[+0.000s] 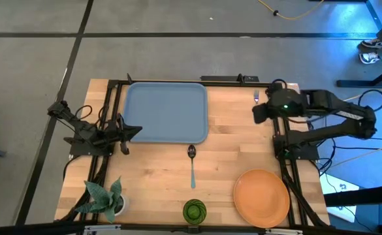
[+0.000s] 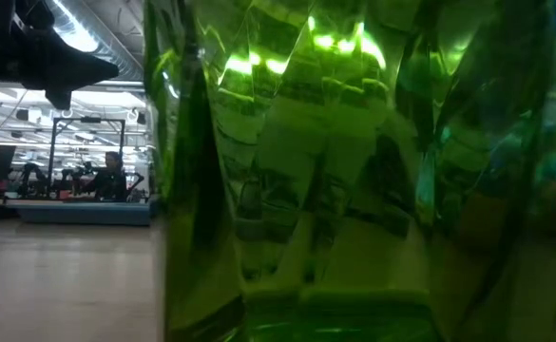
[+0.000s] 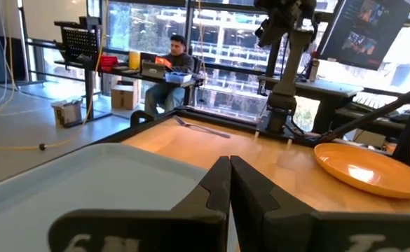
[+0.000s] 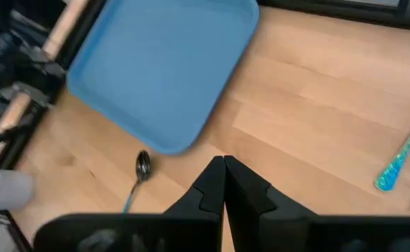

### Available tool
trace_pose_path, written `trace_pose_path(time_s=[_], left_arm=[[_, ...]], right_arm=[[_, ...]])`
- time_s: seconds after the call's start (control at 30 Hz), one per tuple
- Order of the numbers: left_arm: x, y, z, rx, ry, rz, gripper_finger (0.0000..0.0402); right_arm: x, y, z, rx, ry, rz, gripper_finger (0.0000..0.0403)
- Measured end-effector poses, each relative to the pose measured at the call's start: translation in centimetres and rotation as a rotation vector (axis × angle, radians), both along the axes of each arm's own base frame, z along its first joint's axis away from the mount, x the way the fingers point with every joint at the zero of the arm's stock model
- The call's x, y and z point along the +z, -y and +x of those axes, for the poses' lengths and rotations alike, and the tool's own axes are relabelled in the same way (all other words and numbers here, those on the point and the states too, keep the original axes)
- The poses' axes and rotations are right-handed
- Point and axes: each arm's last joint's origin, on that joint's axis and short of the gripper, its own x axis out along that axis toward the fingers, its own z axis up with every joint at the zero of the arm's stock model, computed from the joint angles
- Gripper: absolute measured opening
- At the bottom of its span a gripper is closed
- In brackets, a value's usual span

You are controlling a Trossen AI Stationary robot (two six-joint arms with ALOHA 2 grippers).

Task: Pick and place plate/cup/fork/spoon on tray
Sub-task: Put the blue fork on the blue tray

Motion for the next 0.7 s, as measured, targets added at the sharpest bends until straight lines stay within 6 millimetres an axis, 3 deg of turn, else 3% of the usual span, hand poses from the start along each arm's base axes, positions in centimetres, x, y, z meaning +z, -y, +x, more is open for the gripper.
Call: trace_pose_path(time_s=[0.13,0.33,0.7], left_arm=[[0.0,0.0,0.0,0.004,-0.015,0.041,0.0000],[0.0,0.0,0.0,0.004,-0.016,0.046,0.0000],[0.0,0.0,0.0,0.004,-0.016,0.045,0.0000]], right_arm=[[0.0,0.5,1.8,-0.020,-0.061,0.010,0.0012],[-1.8,1.9,4.0,-0.090,-0.196,0.068,0.0018],[-4.8,6.6,6.0,-0.218,-0.375,0.140,0.0104]])
